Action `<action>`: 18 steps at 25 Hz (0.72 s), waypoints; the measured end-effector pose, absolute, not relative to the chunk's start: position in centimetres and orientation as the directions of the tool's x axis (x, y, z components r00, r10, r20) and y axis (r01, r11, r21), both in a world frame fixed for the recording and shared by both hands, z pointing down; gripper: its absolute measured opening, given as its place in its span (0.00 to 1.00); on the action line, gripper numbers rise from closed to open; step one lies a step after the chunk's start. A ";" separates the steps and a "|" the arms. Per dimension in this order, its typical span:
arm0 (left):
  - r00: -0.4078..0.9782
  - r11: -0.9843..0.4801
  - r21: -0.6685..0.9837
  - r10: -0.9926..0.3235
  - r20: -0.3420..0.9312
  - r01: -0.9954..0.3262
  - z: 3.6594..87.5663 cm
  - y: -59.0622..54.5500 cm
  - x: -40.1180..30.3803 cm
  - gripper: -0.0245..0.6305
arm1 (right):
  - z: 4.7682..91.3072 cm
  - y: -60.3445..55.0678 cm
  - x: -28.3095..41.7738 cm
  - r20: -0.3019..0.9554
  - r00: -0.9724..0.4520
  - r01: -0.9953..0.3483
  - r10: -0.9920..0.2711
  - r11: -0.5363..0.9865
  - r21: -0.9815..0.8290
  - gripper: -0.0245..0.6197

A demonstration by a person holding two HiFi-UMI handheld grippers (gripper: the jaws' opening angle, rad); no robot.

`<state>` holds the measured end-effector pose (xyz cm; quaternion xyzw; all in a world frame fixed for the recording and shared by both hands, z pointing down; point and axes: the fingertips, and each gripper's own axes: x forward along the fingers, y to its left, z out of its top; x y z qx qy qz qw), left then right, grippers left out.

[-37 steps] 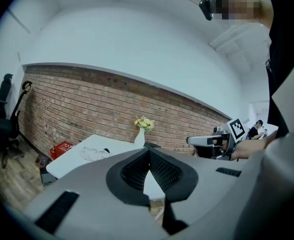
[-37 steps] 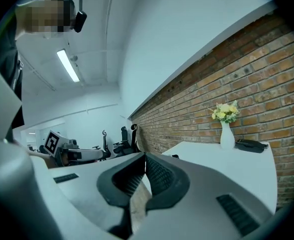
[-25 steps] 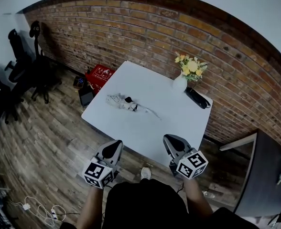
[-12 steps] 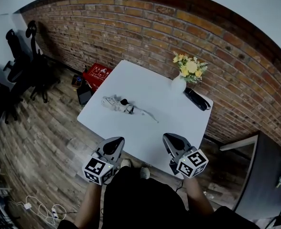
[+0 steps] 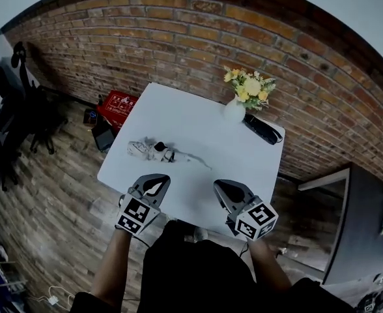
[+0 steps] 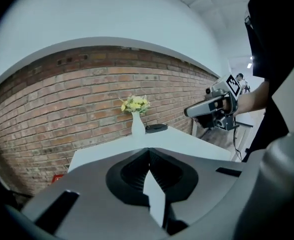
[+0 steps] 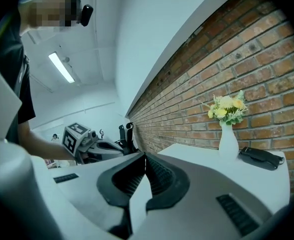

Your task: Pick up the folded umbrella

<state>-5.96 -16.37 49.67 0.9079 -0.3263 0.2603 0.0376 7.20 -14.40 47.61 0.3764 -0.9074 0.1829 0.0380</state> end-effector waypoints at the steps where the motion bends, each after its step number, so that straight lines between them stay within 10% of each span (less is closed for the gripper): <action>1: 0.656 -0.798 -0.109 -0.557 0.509 -0.593 50.1 -17.1 -5.9 0.06 | 47.8 -14.8 6.9 0.215 -0.707 -0.704 -0.673 0.645 -0.296 0.07; 18: 0.639 -0.949 -0.170 -0.305 0.706 -0.264 60.3 -25.5 -3.8 0.06 | 52.3 -18.7 4.4 0.317 -0.563 -0.819 -0.763 0.463 -0.339 0.07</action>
